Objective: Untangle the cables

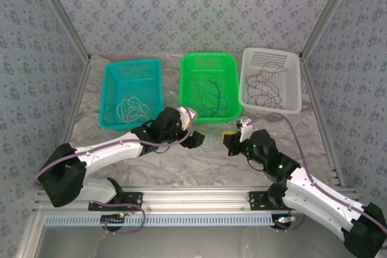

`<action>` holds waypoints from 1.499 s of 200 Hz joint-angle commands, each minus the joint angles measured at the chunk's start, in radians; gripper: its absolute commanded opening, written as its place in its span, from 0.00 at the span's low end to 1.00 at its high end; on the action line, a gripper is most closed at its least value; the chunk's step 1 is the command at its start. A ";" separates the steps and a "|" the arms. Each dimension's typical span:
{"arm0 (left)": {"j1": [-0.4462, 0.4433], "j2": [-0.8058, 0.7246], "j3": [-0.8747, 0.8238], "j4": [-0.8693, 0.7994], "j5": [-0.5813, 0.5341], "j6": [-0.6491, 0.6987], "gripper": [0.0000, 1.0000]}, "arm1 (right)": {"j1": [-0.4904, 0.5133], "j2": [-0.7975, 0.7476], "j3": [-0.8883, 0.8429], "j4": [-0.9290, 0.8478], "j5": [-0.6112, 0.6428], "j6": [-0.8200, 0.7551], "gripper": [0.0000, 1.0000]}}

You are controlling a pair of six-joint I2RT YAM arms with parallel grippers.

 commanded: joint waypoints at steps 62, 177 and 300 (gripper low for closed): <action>-0.011 0.008 0.041 -0.011 0.217 0.107 0.82 | -0.016 -0.010 0.065 -0.027 -0.086 -0.023 0.00; -0.013 -0.033 -0.008 0.060 0.165 0.057 0.25 | -0.022 -0.038 0.035 -0.004 -0.051 0.003 0.00; -0.013 0.029 0.033 0.010 0.249 0.095 0.34 | -0.029 -0.054 0.042 0.006 -0.076 0.010 0.00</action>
